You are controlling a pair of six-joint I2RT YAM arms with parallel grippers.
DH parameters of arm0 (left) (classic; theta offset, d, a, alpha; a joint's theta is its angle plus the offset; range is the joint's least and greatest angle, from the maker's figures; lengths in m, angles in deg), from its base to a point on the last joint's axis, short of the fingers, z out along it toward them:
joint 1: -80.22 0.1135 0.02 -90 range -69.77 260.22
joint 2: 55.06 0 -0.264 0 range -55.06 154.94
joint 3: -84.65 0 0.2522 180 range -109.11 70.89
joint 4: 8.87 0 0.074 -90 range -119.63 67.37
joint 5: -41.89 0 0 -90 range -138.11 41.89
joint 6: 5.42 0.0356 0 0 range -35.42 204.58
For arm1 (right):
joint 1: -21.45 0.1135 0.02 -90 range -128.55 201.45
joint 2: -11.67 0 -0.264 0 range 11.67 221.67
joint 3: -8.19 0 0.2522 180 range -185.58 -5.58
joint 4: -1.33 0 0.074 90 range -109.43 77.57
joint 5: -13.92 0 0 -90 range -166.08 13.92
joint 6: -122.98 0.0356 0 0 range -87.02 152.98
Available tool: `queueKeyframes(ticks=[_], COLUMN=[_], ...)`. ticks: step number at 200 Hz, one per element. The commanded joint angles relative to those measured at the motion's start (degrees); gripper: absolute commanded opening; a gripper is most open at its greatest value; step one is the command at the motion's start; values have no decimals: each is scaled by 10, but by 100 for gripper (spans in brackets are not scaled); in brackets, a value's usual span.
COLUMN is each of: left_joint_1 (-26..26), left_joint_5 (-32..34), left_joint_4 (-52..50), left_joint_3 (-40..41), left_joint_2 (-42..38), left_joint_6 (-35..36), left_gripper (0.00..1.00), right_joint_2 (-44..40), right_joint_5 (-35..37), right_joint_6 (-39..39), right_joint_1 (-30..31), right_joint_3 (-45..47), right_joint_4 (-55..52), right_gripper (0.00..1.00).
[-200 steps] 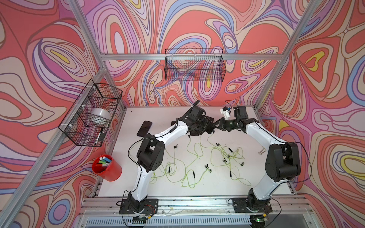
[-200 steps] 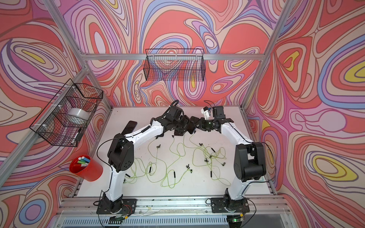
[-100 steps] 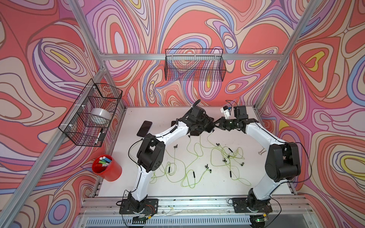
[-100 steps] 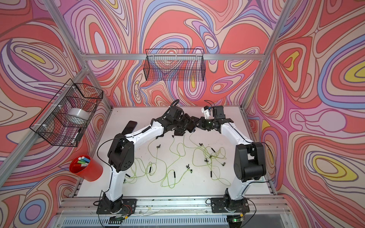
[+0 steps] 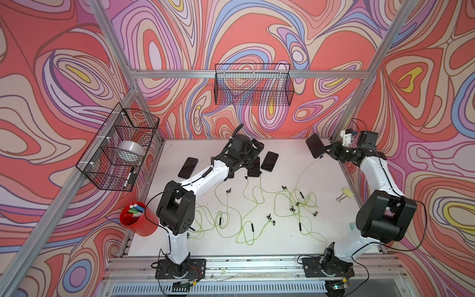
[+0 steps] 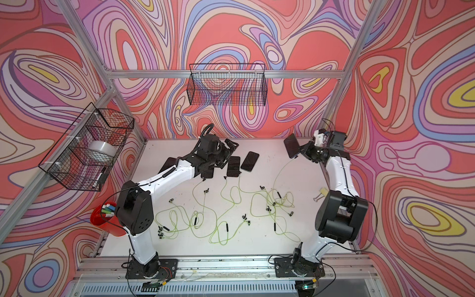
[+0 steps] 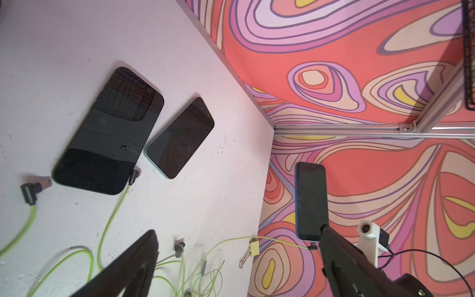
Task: Plug wired earphones into phones
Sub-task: Place the phone at the center of the board.
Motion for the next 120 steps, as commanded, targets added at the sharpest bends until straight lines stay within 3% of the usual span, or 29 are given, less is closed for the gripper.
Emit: queueKeyframes(ticks=[1,23,73,120], left_joint_1=[6,9,9,11], left_joint_5=[10,10,-42,-45], left_joint_4=[5,3,-26,-134], left_joint_3=[25,39,40,-18], left_joint_2=[-25,-36,-33,-4], left_joint_6=[19,26,62,192], left_gripper=[99,98,97,93], right_joint_2=[5,12,35,103], right_joint_5=[-53,-36,-51,-45], right_joint_6=[-71,-110,-121,-102], right_joint_1=[-54,-60,-55,-37], right_joint_3=[-35,-37,84,118], right_joint_4=[-54,-82,9,72], right_gripper=[0,0,0,0])
